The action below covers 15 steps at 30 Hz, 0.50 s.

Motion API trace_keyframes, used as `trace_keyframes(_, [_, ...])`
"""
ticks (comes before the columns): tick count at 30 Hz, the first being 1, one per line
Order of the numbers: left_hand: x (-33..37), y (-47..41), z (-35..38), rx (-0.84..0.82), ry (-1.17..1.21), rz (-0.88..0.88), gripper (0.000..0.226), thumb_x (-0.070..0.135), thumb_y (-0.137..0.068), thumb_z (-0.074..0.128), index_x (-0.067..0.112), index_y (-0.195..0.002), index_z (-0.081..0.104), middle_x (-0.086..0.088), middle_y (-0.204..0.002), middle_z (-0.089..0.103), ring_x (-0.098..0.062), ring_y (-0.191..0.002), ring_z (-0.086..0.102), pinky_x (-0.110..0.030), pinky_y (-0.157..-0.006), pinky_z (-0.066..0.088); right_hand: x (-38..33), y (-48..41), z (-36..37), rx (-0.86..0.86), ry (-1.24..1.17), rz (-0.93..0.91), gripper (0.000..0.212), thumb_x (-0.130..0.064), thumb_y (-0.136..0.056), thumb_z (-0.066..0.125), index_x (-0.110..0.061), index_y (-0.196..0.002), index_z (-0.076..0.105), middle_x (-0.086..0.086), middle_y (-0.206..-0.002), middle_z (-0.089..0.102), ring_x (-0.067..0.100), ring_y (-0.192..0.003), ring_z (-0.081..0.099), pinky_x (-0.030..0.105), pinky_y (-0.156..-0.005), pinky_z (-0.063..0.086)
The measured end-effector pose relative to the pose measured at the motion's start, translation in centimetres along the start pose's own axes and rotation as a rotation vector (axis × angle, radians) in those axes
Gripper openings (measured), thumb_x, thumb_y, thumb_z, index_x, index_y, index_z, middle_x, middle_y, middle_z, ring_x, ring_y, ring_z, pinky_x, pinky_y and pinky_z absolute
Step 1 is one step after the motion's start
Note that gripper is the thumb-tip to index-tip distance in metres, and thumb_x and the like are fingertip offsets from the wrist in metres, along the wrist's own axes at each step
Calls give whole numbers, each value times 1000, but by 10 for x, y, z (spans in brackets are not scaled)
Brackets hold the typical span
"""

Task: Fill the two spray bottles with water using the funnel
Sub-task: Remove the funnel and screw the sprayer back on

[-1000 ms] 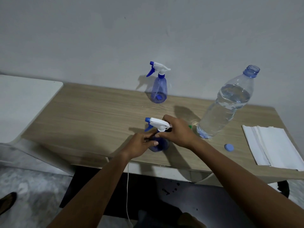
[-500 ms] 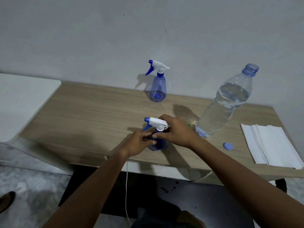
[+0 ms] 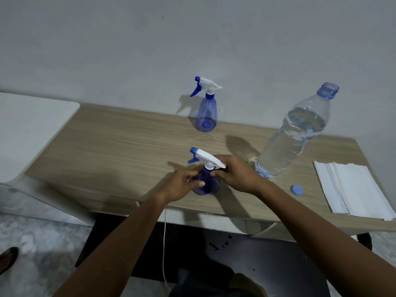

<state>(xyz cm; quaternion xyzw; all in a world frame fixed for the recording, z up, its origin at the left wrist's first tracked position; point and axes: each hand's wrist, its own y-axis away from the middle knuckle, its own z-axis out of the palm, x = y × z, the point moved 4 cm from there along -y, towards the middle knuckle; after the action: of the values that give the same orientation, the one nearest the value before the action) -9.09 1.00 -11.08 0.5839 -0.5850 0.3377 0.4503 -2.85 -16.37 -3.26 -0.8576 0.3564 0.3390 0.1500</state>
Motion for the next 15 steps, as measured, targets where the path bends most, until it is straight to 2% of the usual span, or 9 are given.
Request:
trace_keyframes(4, [-3,-1,-1,-7,-14,-6,41,5,-91,72,20,-129,70,3,-115,77,-8,-113,67,-26,-103,51,-9,-1,-1,34,6,19,33,-31,-81,83,-22,-109,70,-10,-87,71,-2,-78,61,10,-64,41])
trace_keyframes(6, [-2,-1,-1,-8,-9,-11,38,1,-92,70,29,-118,71,4,-108,78,-7,-107,70,-24,-99,52,-13,-3,-1,86,25,44,40,-40,-77,86,-20,-104,65,-12,-79,65,-5,-70,58,9,-59,39])
trace_keyframes(8, [-2,-1,0,-2,18,-22,38,2,-93,70,34,-113,72,4,-105,79,-7,-106,71,-26,-99,53,-15,-5,0,122,41,69,43,-41,-75,87,-18,-99,61,-13,-75,61,-3,-65,56,10,-57,39])
trace_keyframes(12, [-3,-1,1,-23,48,-26,39,4,-94,70,20,-130,70,6,-116,76,-9,-115,69,-26,-104,51,-12,-6,1,140,73,66,40,-36,-77,86,-17,-86,53,-10,-69,57,2,-61,52,15,-54,37])
trace_keyframes(15, [-4,-1,0,-23,38,-41,47,11,-94,72,23,-139,64,7,-121,75,-8,-120,67,-24,-105,49,-10,-4,2,120,77,28,34,-31,-82,82,-12,-86,54,-5,-72,60,4,-64,53,16,-54,36])
